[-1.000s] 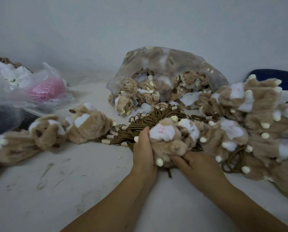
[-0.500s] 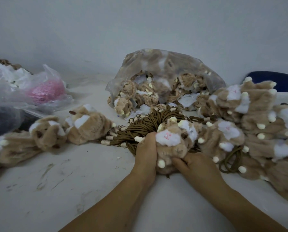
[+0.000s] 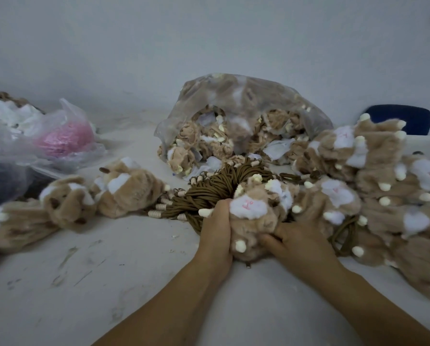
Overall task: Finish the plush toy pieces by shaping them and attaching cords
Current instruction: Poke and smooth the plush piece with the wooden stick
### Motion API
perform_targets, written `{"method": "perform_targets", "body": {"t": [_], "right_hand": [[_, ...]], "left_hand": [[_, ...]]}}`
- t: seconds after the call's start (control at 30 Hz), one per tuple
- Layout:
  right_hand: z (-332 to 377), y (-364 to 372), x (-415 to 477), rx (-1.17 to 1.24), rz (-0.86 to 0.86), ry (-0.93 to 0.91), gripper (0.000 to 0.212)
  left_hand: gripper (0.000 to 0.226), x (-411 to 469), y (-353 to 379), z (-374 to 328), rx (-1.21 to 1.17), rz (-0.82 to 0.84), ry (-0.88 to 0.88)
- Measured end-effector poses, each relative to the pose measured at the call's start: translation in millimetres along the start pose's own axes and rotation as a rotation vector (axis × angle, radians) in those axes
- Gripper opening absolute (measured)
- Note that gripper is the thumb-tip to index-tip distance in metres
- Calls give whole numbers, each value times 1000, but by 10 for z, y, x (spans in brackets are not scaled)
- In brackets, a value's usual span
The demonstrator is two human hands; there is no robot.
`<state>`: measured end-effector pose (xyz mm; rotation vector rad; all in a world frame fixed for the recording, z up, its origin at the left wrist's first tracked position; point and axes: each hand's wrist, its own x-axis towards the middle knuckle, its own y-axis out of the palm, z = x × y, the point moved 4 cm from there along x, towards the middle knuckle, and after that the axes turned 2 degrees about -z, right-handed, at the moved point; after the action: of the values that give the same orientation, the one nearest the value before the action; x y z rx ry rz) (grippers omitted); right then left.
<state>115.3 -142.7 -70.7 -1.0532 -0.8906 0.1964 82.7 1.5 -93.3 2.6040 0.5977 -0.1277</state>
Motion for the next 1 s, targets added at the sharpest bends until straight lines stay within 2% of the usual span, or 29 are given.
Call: {"method": "perform_targets", "body": {"t": [0.17, 0.27, 0.4, 0.47, 0.57, 0.67, 0.73, 0.83, 0.93, 1.0], "right_hand": [[-5, 48, -38, 4, -53, 92, 65], [-104, -5, -44, -10, -30, 139, 75], [-215, -48, -58, 33, -34, 229, 64], [-242, -55, -62, 59, -66, 300, 67], [-221, -44, -58, 161, -113, 363, 61], [-205, -42, -42, 192, -109, 353, 49], [-249, -92, -35, 142, -94, 315, 45], [-301, -171, -22, 19, -46, 234, 48], [-252, -131, -9, -64, 9, 156, 54], [-217, -114, -5, -64, -4, 153, 65]], "left_hand": [[51, 42, -3, -63, -152, 44, -13], [51, 89, -61, -125, -335, 23, -3], [44, 151, -149, -204, -495, 29, 55], [42, 143, -125, -216, -460, 69, 84], [44, 102, -33, -131, -301, 124, 73], [38, 92, 34, -20, -127, 214, 61], [32, 61, 51, -33, -111, 266, 6], [55, 61, 23, -74, -71, 332, -48], [52, 76, 9, -76, -52, 251, 3], [47, 87, -19, -100, -120, 157, 49]]}}
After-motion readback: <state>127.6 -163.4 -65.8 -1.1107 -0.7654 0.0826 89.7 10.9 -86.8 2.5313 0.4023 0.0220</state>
